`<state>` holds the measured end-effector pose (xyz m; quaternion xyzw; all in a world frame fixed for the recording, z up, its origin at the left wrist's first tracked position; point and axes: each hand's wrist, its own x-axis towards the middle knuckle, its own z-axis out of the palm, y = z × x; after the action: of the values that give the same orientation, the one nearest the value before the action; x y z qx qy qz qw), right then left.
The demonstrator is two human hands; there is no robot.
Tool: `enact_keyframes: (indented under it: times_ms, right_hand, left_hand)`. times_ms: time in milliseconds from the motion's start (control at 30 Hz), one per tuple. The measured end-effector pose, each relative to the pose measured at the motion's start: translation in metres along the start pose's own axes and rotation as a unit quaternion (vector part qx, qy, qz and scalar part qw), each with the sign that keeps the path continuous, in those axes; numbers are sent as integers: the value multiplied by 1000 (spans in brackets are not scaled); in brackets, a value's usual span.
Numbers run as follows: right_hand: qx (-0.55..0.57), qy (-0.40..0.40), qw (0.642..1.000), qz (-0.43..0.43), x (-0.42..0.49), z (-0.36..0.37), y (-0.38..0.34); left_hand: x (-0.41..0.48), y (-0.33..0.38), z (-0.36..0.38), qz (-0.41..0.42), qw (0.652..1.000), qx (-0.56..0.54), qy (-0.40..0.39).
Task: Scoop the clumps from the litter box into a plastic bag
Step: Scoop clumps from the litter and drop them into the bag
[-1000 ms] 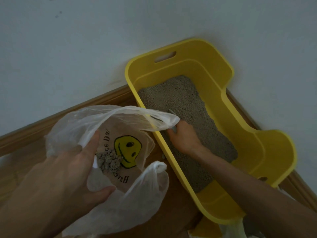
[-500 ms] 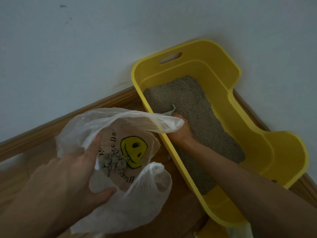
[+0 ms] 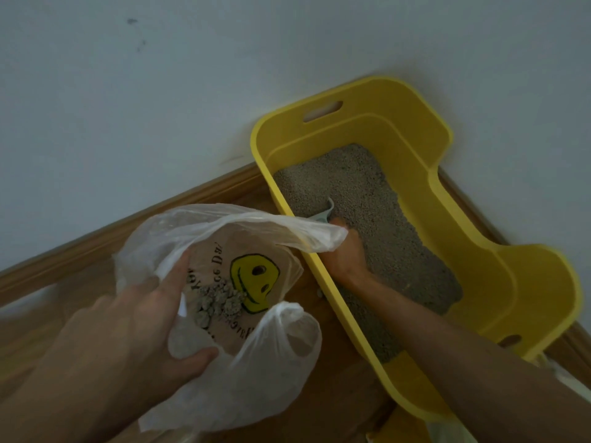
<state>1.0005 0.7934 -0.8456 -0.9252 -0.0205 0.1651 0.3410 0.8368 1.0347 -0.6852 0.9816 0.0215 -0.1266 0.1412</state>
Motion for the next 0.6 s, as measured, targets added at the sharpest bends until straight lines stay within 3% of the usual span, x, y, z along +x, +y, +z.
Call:
enact_keyframes:
  times_ms: [300,600]
  right_hand:
    - [-40,34,998,-22,-24,-17,7]
    - [-45,-12,999,-18,-66,-63,13]
  left_hand:
    - [1,-2,1,-5,1000,-3,-7]
    - [6,-17,5,-7,1000,-24,-11]
